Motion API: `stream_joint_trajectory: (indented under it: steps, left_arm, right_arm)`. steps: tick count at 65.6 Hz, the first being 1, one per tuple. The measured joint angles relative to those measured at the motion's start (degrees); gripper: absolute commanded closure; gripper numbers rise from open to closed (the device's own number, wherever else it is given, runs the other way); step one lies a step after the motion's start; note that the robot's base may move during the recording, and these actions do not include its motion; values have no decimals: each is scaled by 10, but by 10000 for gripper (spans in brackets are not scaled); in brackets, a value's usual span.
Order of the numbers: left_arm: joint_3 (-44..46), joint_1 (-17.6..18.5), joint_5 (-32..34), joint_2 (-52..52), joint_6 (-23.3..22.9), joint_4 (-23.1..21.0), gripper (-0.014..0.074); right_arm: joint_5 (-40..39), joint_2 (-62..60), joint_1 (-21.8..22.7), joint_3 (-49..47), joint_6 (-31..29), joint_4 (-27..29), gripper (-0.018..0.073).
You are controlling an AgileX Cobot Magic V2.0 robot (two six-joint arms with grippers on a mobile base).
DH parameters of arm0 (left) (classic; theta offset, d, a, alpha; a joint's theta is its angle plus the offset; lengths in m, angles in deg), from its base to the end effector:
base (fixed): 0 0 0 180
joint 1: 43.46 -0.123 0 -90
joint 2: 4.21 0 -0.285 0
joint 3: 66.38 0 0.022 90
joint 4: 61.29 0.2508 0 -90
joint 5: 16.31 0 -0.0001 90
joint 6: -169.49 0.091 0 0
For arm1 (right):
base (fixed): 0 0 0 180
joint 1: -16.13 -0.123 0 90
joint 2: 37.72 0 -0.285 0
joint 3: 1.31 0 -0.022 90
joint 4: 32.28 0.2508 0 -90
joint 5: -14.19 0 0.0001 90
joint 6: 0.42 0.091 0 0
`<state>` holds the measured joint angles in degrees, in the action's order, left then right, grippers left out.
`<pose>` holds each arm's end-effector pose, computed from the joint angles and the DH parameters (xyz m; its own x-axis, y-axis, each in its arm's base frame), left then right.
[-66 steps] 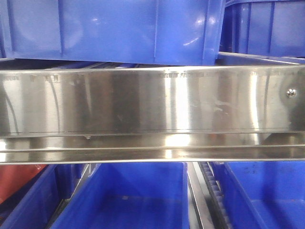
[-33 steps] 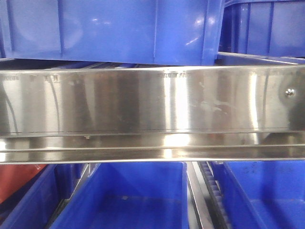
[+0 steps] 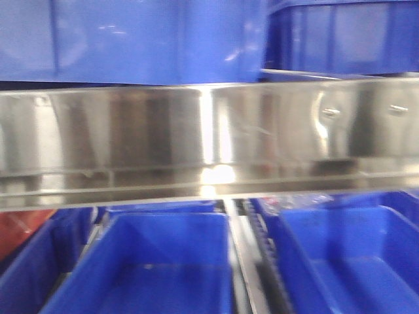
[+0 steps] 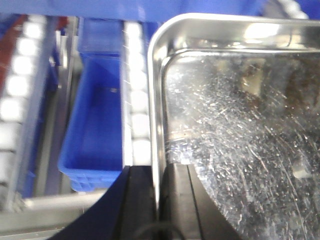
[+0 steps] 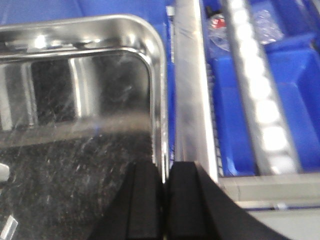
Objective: Stack silver trays without gaps
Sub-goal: 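Hold the tray in both grippers while the base backs away and turns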
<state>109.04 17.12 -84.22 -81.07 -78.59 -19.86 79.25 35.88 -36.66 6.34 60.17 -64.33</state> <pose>0.1582 -0.1669 0.4022 -0.6404 -0.0913 -0.7626 0.0284 0.9894 -0.1423 0.1634 0.1428 0.3930 -0.7080 0.1068 -0.6981 -0.0193 0.9852 0.1703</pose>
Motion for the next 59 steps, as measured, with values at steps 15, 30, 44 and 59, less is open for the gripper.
stream_joint_trajectory:
  steps: [15, 30, 44, 59]
  left_arm:
    - [0, 0, 1, 0, 0, 0, 602]
    - [0, 0, 1, 0, 0, 0, 602]
    - [0, 0, 1, 0, 0, 0, 602]
    - [0, 0, 1, 0, 0, 0, 602]
  right_arm:
    - [0, -1, 0, 0, 0, 0, 574]
    - [0, -1, 0, 0, 0, 0, 574]
    - [0, -1, 0, 0, 0, 0, 574]
    - [0, -1, 0, 0, 0, 0, 574]
